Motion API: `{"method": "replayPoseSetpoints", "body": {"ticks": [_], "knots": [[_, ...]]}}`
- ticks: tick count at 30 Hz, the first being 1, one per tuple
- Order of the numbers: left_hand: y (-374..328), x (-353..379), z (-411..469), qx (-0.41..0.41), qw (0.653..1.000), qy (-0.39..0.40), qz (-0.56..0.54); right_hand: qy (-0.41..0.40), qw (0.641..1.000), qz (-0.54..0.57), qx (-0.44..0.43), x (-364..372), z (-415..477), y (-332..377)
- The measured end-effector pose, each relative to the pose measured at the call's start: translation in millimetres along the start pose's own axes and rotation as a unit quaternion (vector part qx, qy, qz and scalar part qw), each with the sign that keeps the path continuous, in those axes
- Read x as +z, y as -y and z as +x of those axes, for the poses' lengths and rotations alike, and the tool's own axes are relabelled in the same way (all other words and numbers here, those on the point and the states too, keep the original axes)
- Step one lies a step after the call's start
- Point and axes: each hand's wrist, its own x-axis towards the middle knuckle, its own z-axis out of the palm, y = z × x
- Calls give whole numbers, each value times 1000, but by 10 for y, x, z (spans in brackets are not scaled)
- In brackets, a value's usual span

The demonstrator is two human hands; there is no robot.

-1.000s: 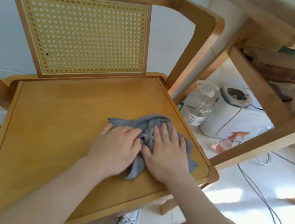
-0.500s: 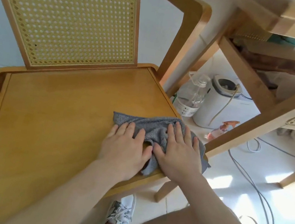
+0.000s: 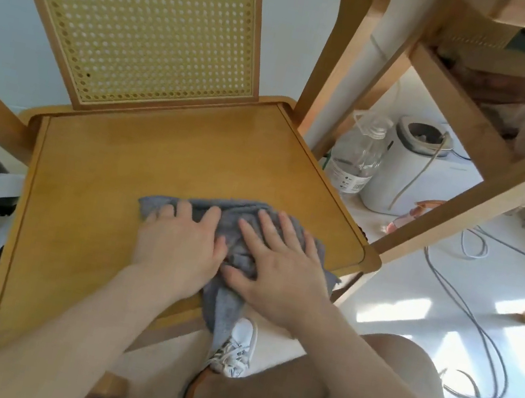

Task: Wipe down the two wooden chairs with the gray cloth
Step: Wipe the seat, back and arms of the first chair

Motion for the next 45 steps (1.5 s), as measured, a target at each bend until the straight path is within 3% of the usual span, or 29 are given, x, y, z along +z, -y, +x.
{"method": "replayPoseSetpoints", "body": {"ticks": [3,6,12,16,18,20,21,24,25,29,35,40,45], "knots": [[-268,38,18,6,998,55,-3,10,996,-44,78,-103,-45,-364],[-109,52,-40,12,996,78,-29,3,995,-69,71,-39,-60,-142],[759,24,-386,-74,985,157,-20,27,997,-47,-58,186,-30,900],[1327,151,-828,-147,977,153,-21,51,984,-28,-170,336,29,1623],[1524,196,-1031,-196,968,134,-84,60,975,-27,-212,373,52,1881],[1622,251,-1165,-257,935,92,-226,62,967,-31,-244,395,82,2020],[1632,295,-1194,-288,902,73,-314,63,965,-30,-254,403,100,2050],[1581,360,-1114,-387,757,10,-526,65,961,-19,-270,407,182,2068],[1568,349,-1044,-397,731,2,-555,66,960,-16,-271,402,228,2073],[1688,327,-640,-400,698,6,-594,70,960,-17,-270,354,586,2144],[2155,421,207,-400,606,28,-688,89,970,-13,-227,299,1580,2367],[2547,505,843,-388,572,35,-722,54,981,-10,-186,306,2259,2504],[2690,576,917,-352,548,49,-757,57,982,-31,-179,261,2471,2591]]}}
